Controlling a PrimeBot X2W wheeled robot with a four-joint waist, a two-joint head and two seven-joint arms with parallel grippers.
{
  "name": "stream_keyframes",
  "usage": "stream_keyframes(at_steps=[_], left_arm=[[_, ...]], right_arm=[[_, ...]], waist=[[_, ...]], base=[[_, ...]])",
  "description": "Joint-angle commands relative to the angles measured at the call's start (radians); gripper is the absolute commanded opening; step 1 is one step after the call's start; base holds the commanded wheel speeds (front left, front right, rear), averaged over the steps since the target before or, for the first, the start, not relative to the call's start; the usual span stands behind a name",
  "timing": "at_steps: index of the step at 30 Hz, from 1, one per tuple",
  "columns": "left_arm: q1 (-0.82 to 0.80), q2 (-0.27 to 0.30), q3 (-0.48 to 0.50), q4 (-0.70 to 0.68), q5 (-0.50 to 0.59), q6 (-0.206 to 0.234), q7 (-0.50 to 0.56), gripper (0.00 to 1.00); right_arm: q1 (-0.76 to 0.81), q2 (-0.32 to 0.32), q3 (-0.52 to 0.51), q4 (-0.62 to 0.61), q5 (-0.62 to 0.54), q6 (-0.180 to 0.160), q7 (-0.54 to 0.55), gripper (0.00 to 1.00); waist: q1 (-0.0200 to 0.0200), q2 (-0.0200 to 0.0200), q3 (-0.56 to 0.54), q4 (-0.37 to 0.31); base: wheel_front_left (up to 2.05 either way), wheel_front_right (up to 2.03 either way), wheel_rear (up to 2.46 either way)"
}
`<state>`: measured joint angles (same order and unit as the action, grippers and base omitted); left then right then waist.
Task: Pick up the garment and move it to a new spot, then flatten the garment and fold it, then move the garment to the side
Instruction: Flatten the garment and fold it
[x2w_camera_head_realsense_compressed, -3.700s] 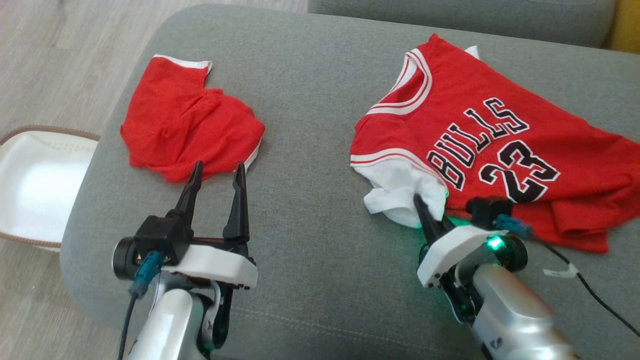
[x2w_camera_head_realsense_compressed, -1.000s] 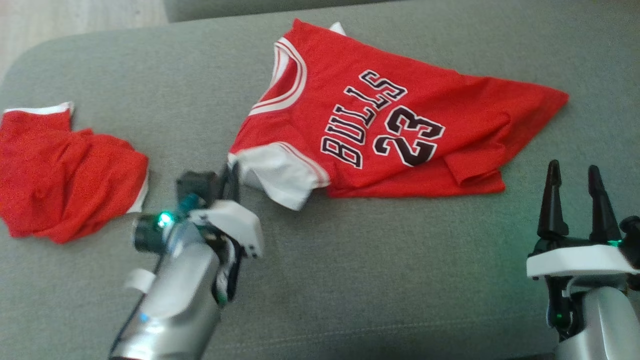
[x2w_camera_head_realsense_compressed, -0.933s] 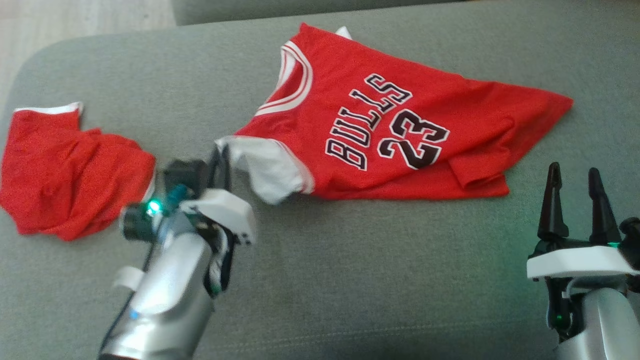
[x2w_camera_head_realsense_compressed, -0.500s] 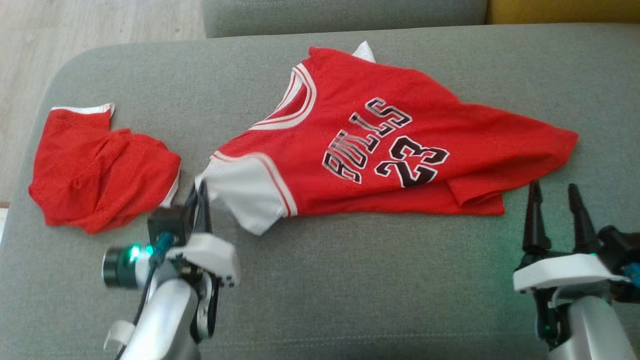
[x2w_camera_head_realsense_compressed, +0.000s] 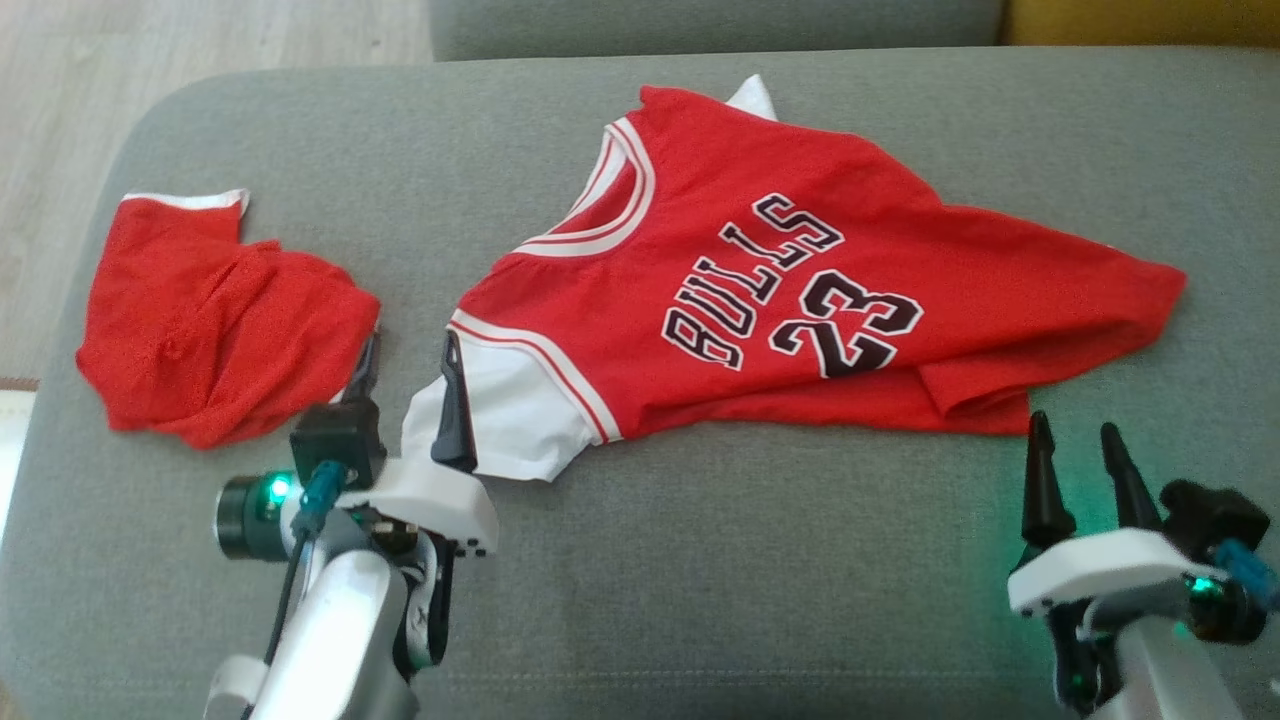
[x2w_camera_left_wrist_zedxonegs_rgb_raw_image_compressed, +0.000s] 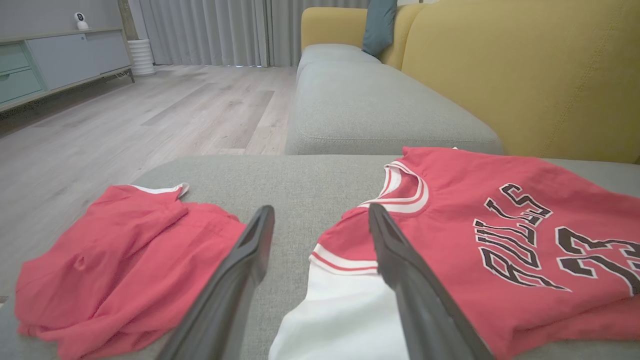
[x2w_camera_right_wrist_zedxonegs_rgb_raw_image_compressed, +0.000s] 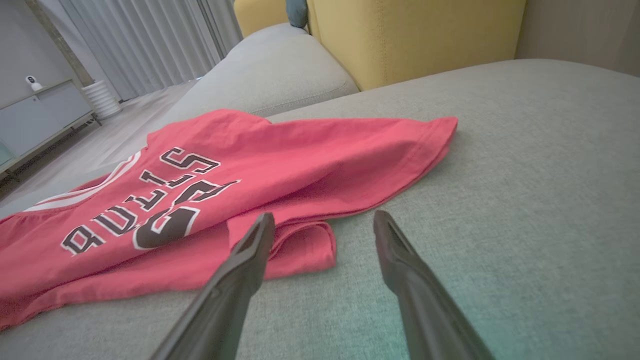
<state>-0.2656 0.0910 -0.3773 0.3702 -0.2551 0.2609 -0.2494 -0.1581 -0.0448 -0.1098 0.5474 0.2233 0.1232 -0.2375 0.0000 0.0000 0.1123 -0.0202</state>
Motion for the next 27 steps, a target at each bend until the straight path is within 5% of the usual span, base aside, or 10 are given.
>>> stream_keyframes(at_steps=[1, 21, 23, 27], left_arm=[[-0.020, 0.007, 0.036, -0.036, 0.009, -0.006, -0.012, 1.00], [-0.023, -0.030, 0.066, -0.070, 0.051, -0.061, -0.012, 1.00], [-0.023, -0.032, 0.069, -0.071, 0.055, -0.065, -0.012, 1.00], [-0.025, -0.034, 0.076, -0.071, 0.059, -0.069, -0.012, 1.00]], right_arm=[[-0.062, -0.005, 0.013, -0.017, 0.002, 0.008, -0.004, 1.00], [-0.455, -0.005, -0.148, 0.597, 0.000, 0.008, -0.001, 1.00], [-0.488, -0.005, -0.144, 0.631, -0.001, 0.008, -0.013, 0.00], [-0.530, -0.005, -0.160, 0.586, -0.063, 0.008, -0.023, 0.00]], waist=[[0.0000, 0.0000, 0.002, 0.008], [0.0000, 0.0000, 0.054, 0.067], [0.0000, 0.0000, 0.060, 0.067], [0.0000, 0.0000, 0.067, 0.065]], base=[[0.00, 0.00, 0.00], [0.00, 0.00, 0.00], [0.00, 0.00, 0.00], [0.00, 0.00, 0.00]])
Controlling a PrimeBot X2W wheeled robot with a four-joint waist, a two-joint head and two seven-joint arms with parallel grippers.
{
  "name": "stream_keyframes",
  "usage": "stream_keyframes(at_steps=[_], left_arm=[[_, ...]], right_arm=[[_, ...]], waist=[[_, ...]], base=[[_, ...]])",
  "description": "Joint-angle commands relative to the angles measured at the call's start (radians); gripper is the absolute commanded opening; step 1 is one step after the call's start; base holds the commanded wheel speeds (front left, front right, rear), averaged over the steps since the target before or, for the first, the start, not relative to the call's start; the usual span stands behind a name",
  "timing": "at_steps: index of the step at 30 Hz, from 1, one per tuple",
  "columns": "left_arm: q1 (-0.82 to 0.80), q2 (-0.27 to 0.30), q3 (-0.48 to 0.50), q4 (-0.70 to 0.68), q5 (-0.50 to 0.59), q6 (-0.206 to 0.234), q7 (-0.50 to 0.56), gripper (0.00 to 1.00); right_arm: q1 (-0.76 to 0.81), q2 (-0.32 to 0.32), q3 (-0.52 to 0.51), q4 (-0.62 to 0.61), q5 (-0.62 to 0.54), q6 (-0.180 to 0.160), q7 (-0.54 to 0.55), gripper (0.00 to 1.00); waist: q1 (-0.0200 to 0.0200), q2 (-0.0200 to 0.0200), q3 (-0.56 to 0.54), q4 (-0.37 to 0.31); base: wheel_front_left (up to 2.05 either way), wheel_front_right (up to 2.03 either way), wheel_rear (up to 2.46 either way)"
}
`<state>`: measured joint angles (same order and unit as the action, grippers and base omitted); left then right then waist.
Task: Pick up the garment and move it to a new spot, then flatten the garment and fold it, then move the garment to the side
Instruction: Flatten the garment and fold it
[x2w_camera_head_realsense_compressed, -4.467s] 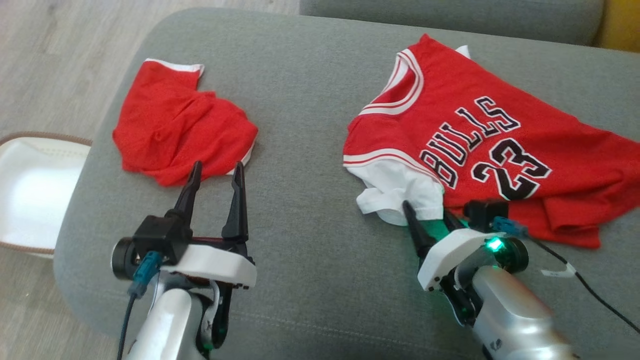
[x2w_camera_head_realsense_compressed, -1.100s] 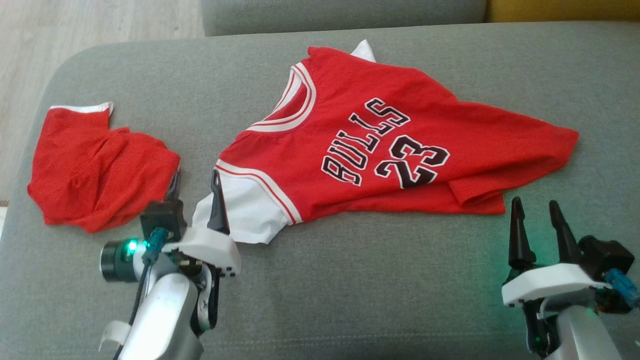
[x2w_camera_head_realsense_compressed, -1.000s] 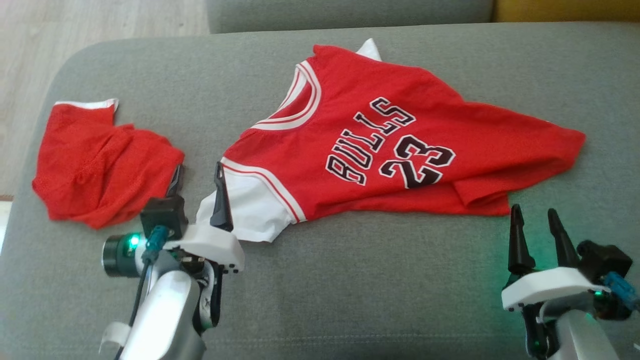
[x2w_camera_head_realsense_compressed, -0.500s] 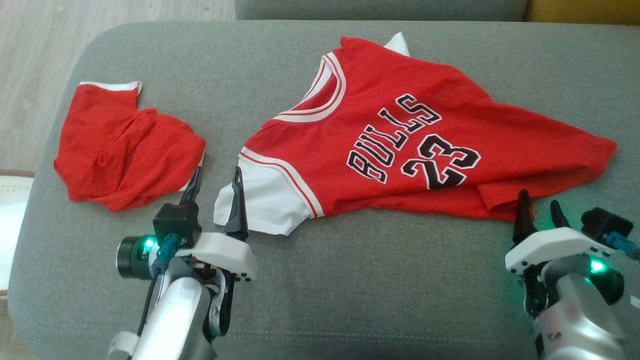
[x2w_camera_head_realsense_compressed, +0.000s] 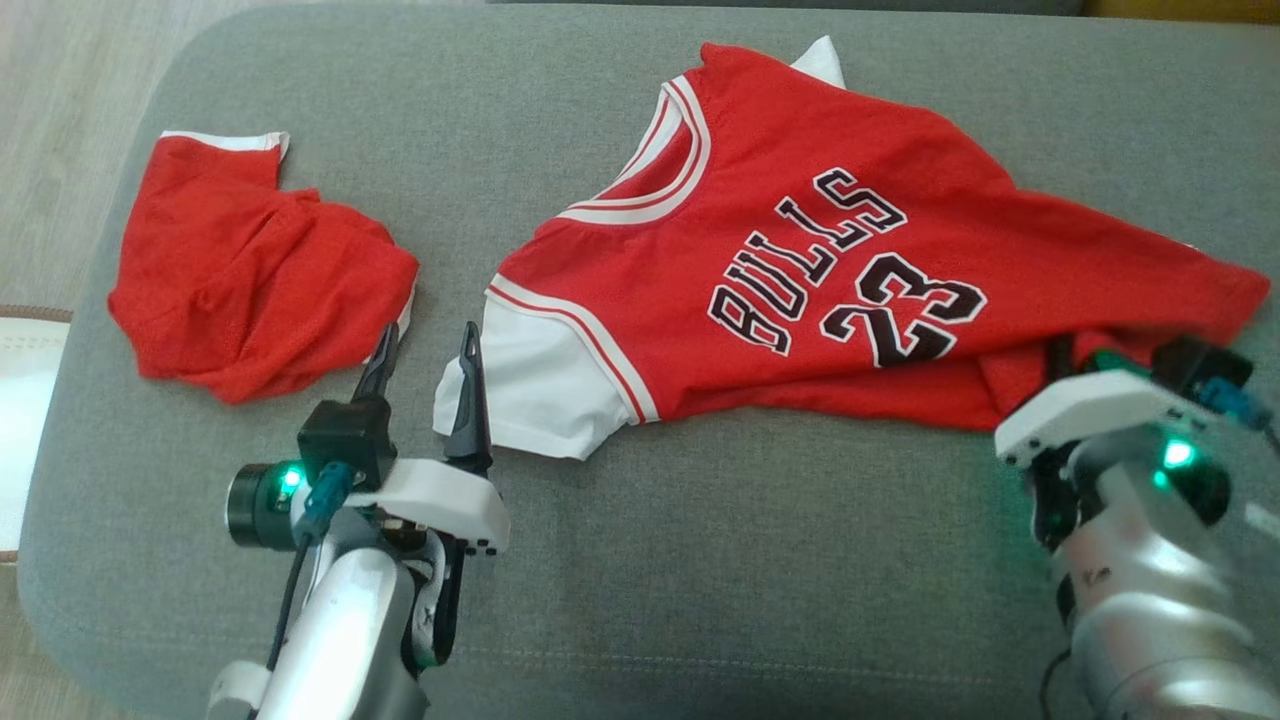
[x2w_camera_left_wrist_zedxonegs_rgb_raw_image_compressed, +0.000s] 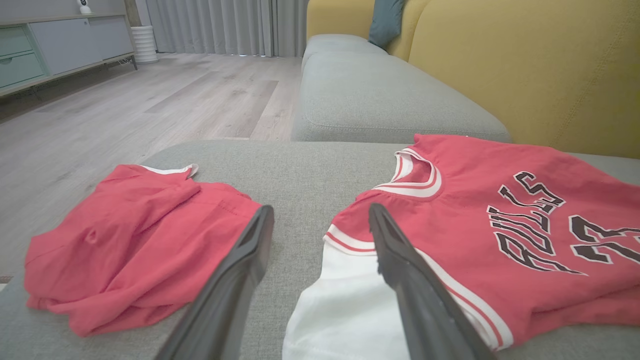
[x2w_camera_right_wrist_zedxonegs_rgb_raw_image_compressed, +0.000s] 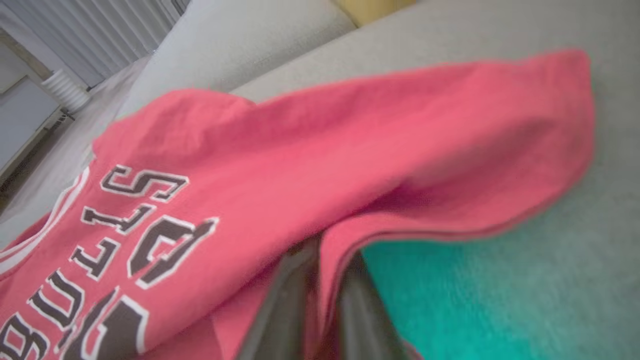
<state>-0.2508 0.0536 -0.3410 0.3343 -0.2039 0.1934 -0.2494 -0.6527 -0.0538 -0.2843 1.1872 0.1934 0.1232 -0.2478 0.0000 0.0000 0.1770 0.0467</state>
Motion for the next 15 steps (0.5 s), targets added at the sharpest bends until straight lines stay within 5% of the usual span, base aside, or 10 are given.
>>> stream_keyframes(at_steps=[1, 15], left_arm=[[-0.041, 0.003, 0.041, -0.036, 0.008, -0.003, -0.012, 1.00], [-0.052, -0.003, 0.032, -0.034, -0.003, -0.016, -0.012, 1.00]], right_arm=[[-0.039, 0.004, 0.002, -0.090, -0.059, 0.008, -0.013, 0.00], [-0.201, 0.004, -0.092, -0.218, -0.364, 0.008, 0.037, 0.00]], waist=[[0.0000, 0.0000, 0.003, -0.002], [0.0000, 0.0000, 0.022, 0.034]], base=[[0.00, 0.00, 0.00], [0.00, 0.00, 0.00]])
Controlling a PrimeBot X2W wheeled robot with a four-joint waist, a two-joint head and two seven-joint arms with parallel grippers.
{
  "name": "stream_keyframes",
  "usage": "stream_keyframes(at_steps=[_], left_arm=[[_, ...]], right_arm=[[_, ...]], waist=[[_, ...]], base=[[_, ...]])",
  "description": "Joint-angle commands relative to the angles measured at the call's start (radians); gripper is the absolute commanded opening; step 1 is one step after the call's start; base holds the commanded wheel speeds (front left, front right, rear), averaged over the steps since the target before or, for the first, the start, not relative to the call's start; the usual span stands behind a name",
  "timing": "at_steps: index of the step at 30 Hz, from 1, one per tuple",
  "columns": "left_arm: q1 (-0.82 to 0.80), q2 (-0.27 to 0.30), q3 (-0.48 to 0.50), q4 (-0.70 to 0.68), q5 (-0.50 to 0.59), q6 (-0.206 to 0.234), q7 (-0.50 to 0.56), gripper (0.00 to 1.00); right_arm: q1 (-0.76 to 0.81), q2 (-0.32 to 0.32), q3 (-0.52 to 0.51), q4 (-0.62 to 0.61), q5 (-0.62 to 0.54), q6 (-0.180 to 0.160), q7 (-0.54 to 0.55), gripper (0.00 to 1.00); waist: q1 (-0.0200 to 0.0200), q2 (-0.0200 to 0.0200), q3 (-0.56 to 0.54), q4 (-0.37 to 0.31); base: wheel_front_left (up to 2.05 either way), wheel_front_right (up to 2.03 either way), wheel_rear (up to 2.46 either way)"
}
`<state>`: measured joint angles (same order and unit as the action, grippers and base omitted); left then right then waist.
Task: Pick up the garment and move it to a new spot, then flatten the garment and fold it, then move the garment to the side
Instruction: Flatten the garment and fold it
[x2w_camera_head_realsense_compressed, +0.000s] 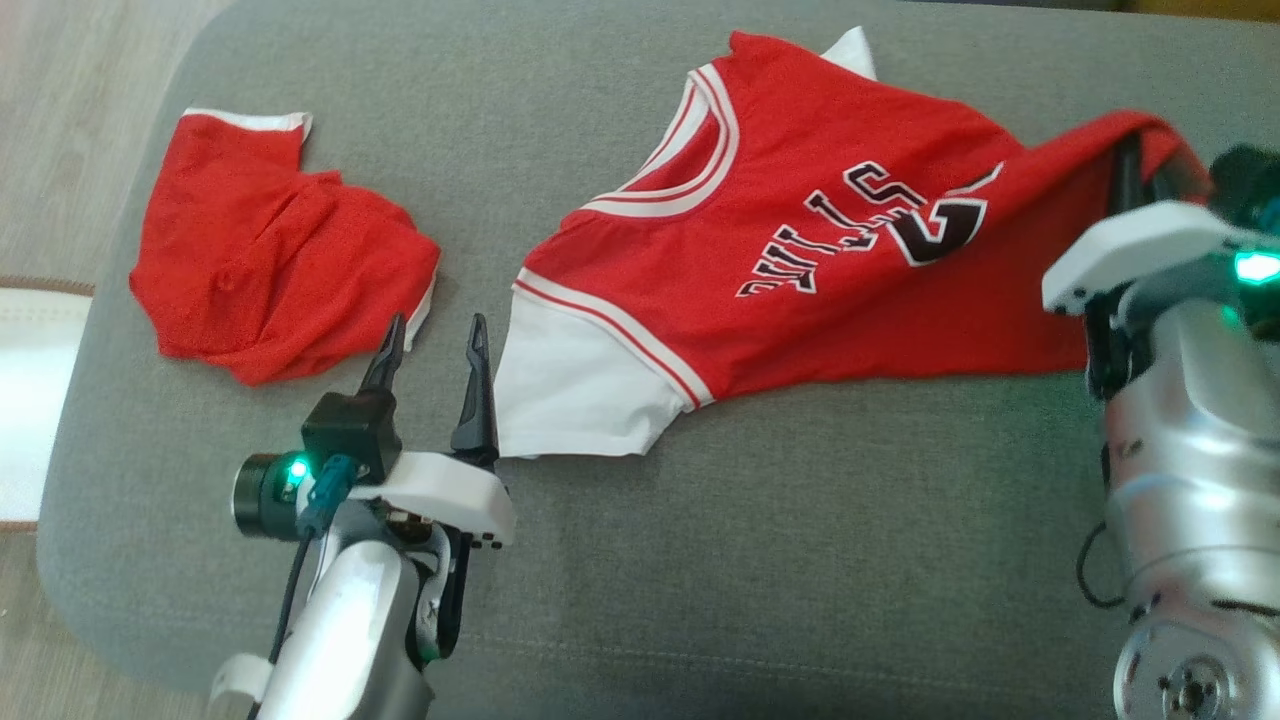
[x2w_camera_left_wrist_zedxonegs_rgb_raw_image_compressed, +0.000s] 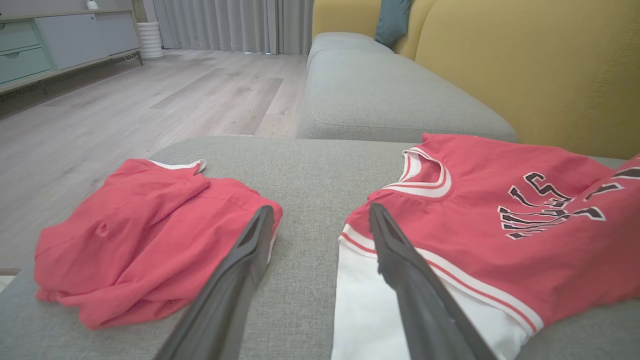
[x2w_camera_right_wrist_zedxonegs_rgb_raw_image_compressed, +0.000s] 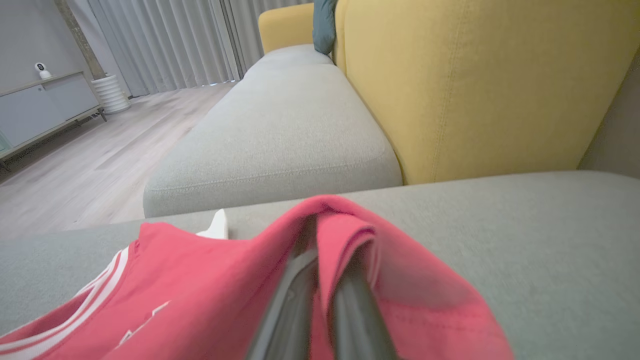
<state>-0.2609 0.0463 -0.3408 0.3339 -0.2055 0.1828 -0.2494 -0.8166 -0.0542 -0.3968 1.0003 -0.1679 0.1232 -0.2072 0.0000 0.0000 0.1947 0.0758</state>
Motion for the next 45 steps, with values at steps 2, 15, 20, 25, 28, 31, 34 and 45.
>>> stream_keyframes(at_steps=[2, 15, 20, 25, 28, 31, 34, 45], left_arm=[[-0.046, 0.004, 0.028, -0.034, -0.004, -0.006, -0.012, 1.00], [-0.061, 0.004, 0.020, -0.036, -0.021, 0.004, -0.012, 1.00], [-0.062, 0.004, 0.025, -0.038, -0.021, 0.005, -0.012, 1.00], [-0.053, 0.004, 0.027, -0.039, -0.022, 0.007, -0.012, 1.00], [-0.043, 0.004, 0.030, -0.043, -0.022, 0.011, -0.012, 1.00], [-0.033, 0.004, 0.035, -0.050, -0.019, 0.013, -0.012, 1.00], [-0.021, 0.004, 0.038, -0.059, -0.017, 0.013, -0.012, 1.00], [0.040, 0.004, 0.019, -0.079, -0.035, 0.012, -0.012, 1.00]], right_arm=[[-0.062, 0.004, 0.010, -0.033, -0.035, 0.008, 0.005, 0.00], [-0.098, 0.004, -0.046, 0.039, -0.192, 0.008, 0.057, 1.00], [-0.088, 0.004, -0.060, 0.040, -0.193, 0.008, 0.023, 1.00], [-0.054, 0.004, -0.036, 0.035, -0.154, 0.008, -0.027, 1.00], [-0.022, 0.004, -0.007, 0.013, -0.091, 0.008, -0.047, 1.00], [0.024, 0.004, 0.068, -0.045, 0.007, 0.008, -0.053, 1.00], [0.124, 0.004, 0.160, -0.193, 0.131, 0.008, -0.054, 1.00], [0.582, 0.004, 0.296, -0.670, 0.379, 0.008, -0.054, 1.00]], waist=[[0.0000, 0.0000, 0.012, 0.016], [0.0000, 0.0000, 0.030, 0.027], [0.0000, 0.0000, 0.016, 0.006], [0.0000, 0.0000, -0.016, -0.014], [0.0000, 0.0000, -0.038, -0.027], [0.0000, 0.0000, -0.057, -0.041], [0.0000, 0.0000, -0.074, -0.053], [0.0000, 0.0000, -0.099, -0.078]], base=[[0.00, 0.00, 0.00], [0.00, 0.00, 0.00], [0.00, 0.00, 0.00], [0.00, 0.00, 0.00], [0.00, 0.00, 0.00], [0.00, 0.00, 0.00], [0.00, 0.00, 0.00], [0.00, 0.00, 0.00]])
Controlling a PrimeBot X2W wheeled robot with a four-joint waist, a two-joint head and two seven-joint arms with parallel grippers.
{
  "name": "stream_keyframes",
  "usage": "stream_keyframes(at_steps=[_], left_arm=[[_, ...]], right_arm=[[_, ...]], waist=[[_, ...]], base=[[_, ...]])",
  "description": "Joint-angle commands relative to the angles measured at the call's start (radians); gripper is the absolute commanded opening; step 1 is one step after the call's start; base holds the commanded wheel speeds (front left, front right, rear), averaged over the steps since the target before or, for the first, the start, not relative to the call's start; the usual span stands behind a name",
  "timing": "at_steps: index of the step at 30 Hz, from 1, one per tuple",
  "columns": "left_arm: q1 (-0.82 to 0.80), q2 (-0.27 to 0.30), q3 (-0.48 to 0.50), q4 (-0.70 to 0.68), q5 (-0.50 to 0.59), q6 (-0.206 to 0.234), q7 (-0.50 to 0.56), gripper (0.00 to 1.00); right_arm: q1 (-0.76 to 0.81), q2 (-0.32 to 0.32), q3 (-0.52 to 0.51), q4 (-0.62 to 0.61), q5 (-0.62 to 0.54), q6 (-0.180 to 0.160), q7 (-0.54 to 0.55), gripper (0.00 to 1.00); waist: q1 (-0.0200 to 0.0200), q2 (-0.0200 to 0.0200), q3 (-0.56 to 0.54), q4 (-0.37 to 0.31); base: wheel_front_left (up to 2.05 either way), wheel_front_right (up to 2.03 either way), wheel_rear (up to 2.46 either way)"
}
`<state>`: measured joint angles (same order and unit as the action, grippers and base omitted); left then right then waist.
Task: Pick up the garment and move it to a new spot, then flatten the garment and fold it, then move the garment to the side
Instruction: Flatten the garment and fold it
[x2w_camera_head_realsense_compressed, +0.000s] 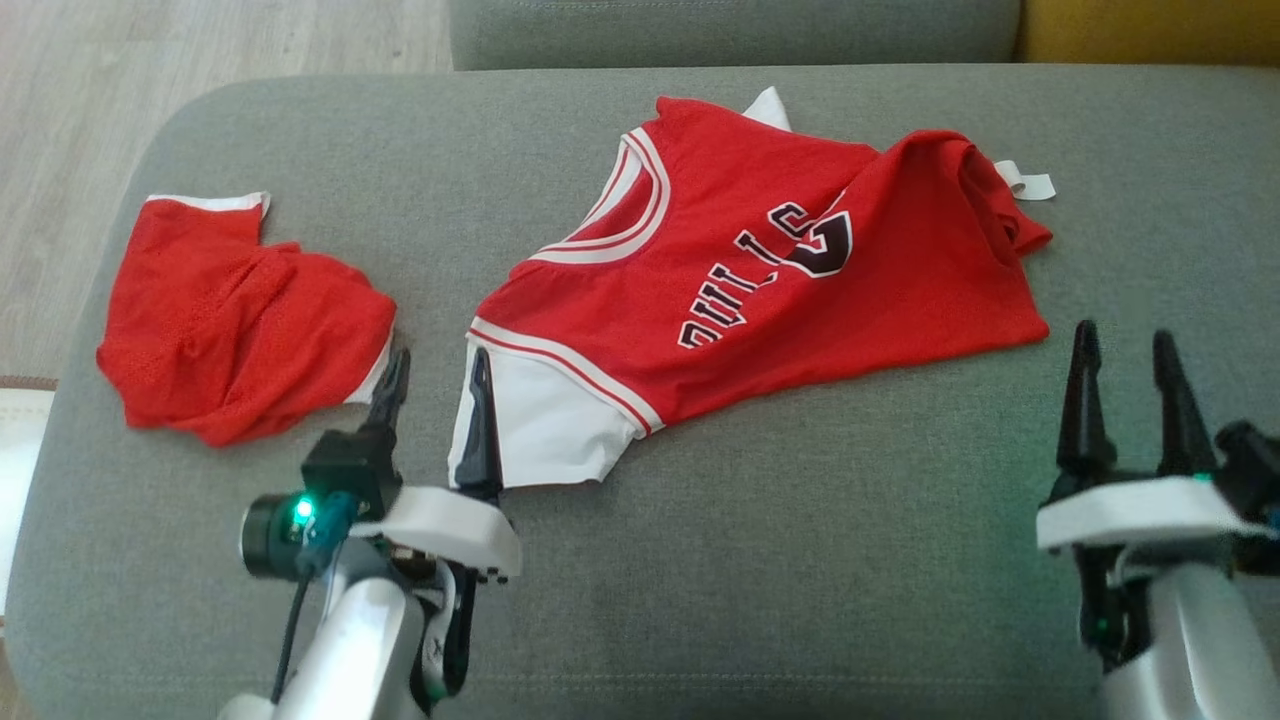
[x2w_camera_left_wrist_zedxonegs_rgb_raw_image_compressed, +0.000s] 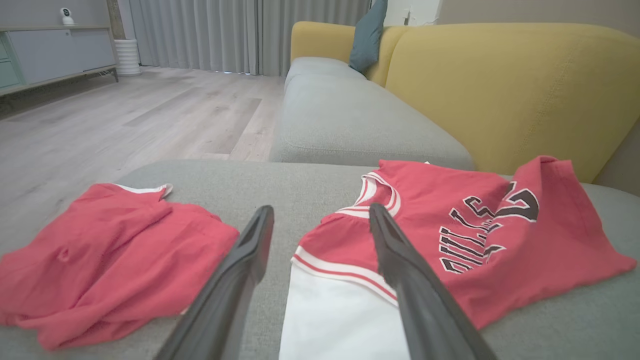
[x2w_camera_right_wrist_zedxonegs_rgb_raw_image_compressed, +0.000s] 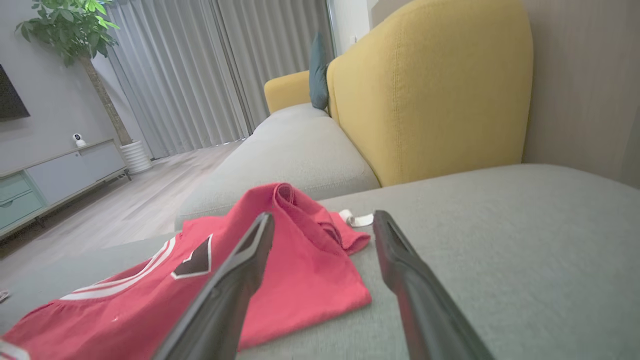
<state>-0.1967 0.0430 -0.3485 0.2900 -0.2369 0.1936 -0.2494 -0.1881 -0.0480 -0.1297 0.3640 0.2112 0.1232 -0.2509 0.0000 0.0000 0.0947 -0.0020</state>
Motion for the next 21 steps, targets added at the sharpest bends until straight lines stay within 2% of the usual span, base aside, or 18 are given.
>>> stream_keyframes(at_steps=[1, 8, 16, 21], left_arm=[[-0.020, 0.007, 0.022, -0.032, -0.004, 0.000, -0.012, 1.00], [-0.020, 0.007, -0.004, 0.008, -0.004, -0.007, -0.012, 1.00], [-0.055, 0.021, 0.004, 0.220, 0.020, 0.036, 0.002, 1.00], [-0.106, 0.026, -0.005, 0.332, 0.018, 0.021, 0.030, 1.00]], right_arm=[[-0.027, -0.002, 0.033, -0.050, 0.004, 0.008, -0.011, 1.00], [0.002, -0.002, 0.027, -0.099, -0.004, 0.008, -0.011, 1.00], [0.000, -0.002, 0.025, -0.105, -0.004, 0.008, -0.011, 1.00], [-0.006, -0.002, 0.032, -0.106, 0.002, 0.008, -0.011, 1.00]], waist=[[0.0000, 0.0000, 0.002, -0.002], [0.0000, 0.0000, 0.006, -0.006], [0.0000, 0.0000, 0.017, -0.016], [0.0000, 0.0000, 0.034, -0.027]], base=[[0.00, 0.00, 0.00], [0.00, 0.00, 0.00], [0.00, 0.00, 0.00], [0.00, 0.00, 0.00]])
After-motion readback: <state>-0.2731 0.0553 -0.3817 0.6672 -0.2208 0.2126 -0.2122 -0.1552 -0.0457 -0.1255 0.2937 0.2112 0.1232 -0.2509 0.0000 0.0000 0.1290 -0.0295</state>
